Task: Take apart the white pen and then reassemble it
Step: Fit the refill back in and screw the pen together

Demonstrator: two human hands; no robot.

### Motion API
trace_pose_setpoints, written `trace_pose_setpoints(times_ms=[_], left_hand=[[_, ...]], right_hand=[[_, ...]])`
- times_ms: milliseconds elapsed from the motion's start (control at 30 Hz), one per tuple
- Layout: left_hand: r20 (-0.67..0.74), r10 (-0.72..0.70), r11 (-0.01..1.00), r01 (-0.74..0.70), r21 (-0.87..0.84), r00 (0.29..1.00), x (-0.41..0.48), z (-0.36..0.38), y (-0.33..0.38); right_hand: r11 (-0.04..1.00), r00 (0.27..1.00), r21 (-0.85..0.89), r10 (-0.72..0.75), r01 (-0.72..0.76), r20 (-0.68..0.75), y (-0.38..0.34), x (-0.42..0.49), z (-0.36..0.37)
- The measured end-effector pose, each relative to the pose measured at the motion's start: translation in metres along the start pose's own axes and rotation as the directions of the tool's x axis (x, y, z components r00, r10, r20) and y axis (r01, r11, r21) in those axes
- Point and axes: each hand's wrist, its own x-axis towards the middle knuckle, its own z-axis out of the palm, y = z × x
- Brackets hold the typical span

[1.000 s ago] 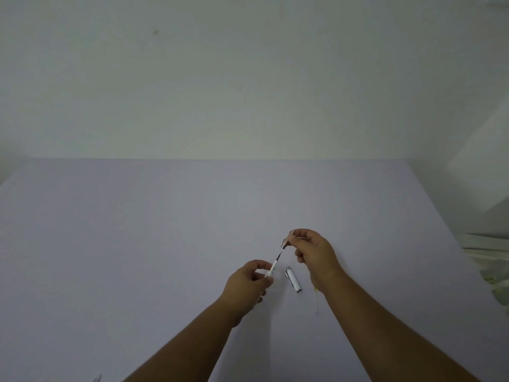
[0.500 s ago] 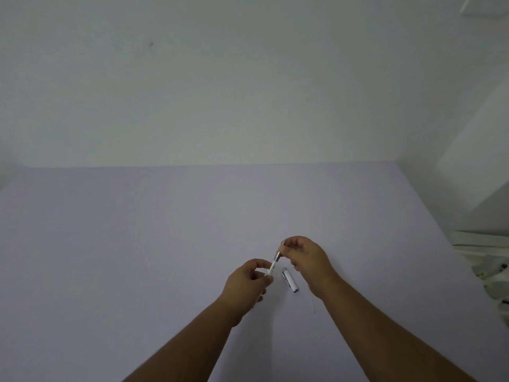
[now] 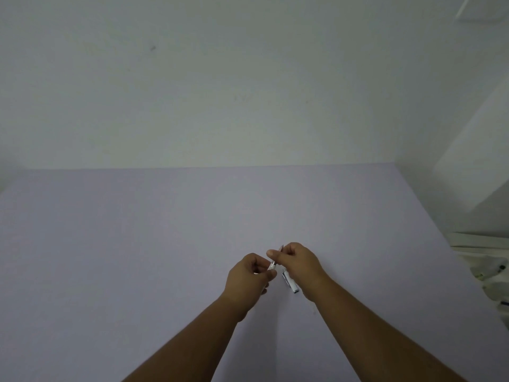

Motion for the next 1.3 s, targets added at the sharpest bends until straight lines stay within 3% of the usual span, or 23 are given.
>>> trace_pose_setpoints(times_ms=[167, 333, 500, 633, 767, 933, 1067, 1233, 1300], left_hand=[[-0.023, -0.012, 1.0, 0.012, -0.005, 1.0, 0.001, -0.004, 0.003], [0.004, -0.001, 1.0, 0.001, 0.006, 1.0, -0.001, -0.005, 0.003], [-0.009, -0.013, 1.0, 0.013, -0.013, 1.0, 0.001, -0.006, 0.004], [-0.012, -0.005, 1.0, 0.005, 0.0, 1.0, 0.0, -0.005, 0.005], [-0.026, -0.022, 1.0, 0.022, -0.013, 0.999, 0.001, -0.008, 0.005], [-0.003, -0.037, 0.999, 0.037, 0.009, 0.999, -0.001, -0.006, 0.002], [-0.019, -0.05, 0.999, 0.05, 0.004, 0.999, -0.002, -0.006, 0.002], [-0.009, -0.048, 0.999, 0.048, 0.018, 0.999, -0.003, -0.005, 0.004], [-0.012, -0.051, 0.999, 0.051, 0.013, 0.999, -0.003, -0.005, 0.004]], right_hand=[[0.992, 0.996, 0.122, -0.017, 0.007, 0.085, -0.007, -0.005, 0.001], [0.999, 1.0, -0.046, 0.009, -0.009, 0.011, -0.007, -0.004, 0.001], [0.992, 0.994, 0.127, -0.003, -0.011, 0.112, -0.009, -0.005, 0.0], [0.998, 0.999, -0.049, 0.036, -0.034, 0.03, -0.01, -0.002, 0.003], [0.994, 0.994, 0.111, 0.001, -0.013, 0.107, -0.013, -0.002, 0.002], [0.997, 0.999, -0.082, 0.021, -0.018, 0.029, -0.009, 0.0, 0.002], [0.997, 0.989, 0.064, 0.03, -0.04, 0.146, -0.009, -0.003, 0.0], [0.993, 0.997, -0.101, 0.062, -0.057, 0.049, -0.008, -0.004, 0.001], [0.998, 0.994, -0.038, 0.053, -0.05, 0.092, -0.009, -0.004, -0.001]])
